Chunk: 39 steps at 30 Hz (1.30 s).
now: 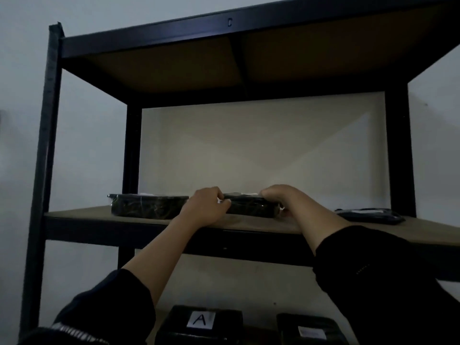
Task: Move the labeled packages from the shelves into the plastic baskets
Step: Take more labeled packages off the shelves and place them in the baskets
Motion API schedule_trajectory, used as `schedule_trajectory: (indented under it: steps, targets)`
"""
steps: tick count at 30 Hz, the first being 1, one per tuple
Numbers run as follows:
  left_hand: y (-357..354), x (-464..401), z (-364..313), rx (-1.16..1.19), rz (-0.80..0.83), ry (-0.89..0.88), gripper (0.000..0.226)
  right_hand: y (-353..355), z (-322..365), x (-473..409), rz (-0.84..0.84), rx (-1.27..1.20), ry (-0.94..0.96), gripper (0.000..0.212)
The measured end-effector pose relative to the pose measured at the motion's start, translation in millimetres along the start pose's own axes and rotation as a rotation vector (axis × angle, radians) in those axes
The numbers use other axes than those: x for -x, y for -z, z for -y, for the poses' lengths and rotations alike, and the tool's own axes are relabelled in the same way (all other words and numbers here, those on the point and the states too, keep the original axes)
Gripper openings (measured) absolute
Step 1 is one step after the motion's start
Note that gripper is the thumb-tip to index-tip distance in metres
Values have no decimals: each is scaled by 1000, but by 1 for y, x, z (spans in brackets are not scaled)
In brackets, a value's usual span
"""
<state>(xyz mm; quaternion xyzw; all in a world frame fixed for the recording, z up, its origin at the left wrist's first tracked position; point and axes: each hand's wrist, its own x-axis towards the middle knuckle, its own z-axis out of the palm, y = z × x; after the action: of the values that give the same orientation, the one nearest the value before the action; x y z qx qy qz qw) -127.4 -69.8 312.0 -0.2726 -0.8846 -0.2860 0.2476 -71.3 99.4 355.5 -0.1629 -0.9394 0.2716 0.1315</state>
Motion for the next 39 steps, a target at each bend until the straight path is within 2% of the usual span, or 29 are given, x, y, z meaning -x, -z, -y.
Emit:
schedule_trajectory:
  steps: [2,6,8,13,15,18,22,27,28,31,32,35,39]
  targets:
    - [-2,-7,5,83,27,87,38,-4,-1,-2,2,-54,-24,28]
    - [-5,-17,8,304,85,246,62,-5,-12,-1,-64,-391,-146,13]
    - [-5,-17,5,401,84,273,59,-4,-20,1,-114,-540,-119,16]
    - [-5,-12,3,589,116,192,26,2,-43,27,-108,-763,-75,19]
    - [-3,-8,8,590,86,143,21,6,-53,34,-111,-773,-34,33]
    - [4,0,12,615,62,98,48,8,-60,45,-134,-826,22,47]
    - [8,9,11,663,-8,27,55,9,-63,49,-175,-897,105,61]
    - [9,12,13,715,-31,11,50,9,-63,52,-144,-916,176,60]
    - [10,14,12,751,-29,12,48,9,-62,54,-132,-924,193,55]
    - [14,23,7,789,-36,8,44,10,-54,69,-123,-994,228,22]
    - [16,28,4,776,-44,-6,43,11,-52,75,-114,-1028,225,20]
    - [16,52,-6,778,-99,-57,38,10,-51,98,-161,-1029,219,28]
    - [-3,109,-10,967,-186,-123,21,3,-69,145,-331,-1098,194,33]
